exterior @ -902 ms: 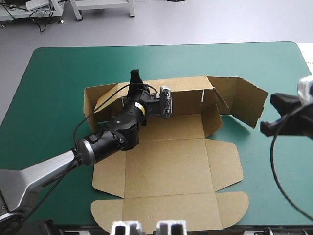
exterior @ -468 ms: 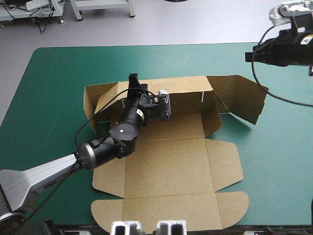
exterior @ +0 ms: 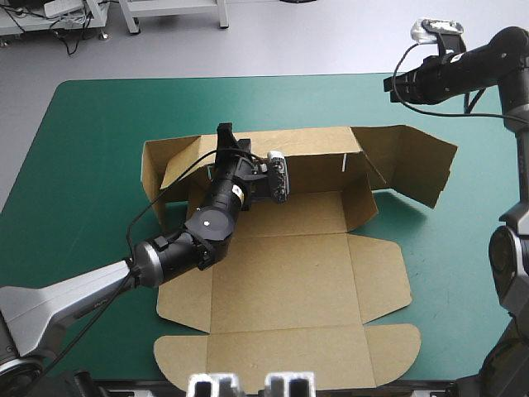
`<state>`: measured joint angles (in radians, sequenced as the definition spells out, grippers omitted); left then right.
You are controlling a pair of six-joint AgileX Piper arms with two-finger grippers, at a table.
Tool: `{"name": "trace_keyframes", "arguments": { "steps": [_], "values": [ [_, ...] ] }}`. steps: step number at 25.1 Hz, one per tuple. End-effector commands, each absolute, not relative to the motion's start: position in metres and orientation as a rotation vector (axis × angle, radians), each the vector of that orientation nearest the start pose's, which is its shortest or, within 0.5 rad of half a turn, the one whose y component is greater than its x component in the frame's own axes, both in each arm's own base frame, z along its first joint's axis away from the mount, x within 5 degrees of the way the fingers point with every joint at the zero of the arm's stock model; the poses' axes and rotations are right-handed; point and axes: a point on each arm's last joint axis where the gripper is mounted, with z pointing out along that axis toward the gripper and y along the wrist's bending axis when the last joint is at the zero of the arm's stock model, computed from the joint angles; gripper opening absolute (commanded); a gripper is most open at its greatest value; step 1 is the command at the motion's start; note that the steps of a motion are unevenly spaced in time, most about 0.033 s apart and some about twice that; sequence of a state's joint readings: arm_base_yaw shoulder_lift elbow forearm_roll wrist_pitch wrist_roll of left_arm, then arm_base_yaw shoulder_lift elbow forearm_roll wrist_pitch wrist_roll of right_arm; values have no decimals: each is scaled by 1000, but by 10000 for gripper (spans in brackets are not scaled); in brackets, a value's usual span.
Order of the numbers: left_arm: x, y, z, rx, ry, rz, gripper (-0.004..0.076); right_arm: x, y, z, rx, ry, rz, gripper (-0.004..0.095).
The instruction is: Fold the box
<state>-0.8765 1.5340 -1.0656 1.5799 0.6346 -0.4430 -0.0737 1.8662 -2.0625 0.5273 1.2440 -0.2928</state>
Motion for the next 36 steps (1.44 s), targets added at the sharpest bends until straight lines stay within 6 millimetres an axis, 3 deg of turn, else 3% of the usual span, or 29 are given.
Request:
{"name": "trace_keyframes", "arguments": {
  "steps": [1,8,13,19,28,31,36],
  "values": [
    [252,-221,337,1298,1292,816,-10,405,16,421,-260,2327,538,-23],
    [252,-221,337,1299,1289,818,-10,427,15,382,-279,2437,582,-23],
    [253,-221,337,1293,1292,828,-10,424,25,384,-332,2435,560,-23],
    [253,-217,338,1252,1320,846,-10,404,26,377,-410,2506,430,-23],
    [254,-217,339,1248,1320,851,-10,352,28,375,-578,2479,519,-25],
    [254,-217,339,1248,1320,851,-10,340,35,365,-666,2405,601,-25],
    [253,-217,339,1254,1316,850,-10,330,36,331,-637,2331,567,-25]
  ]
}}
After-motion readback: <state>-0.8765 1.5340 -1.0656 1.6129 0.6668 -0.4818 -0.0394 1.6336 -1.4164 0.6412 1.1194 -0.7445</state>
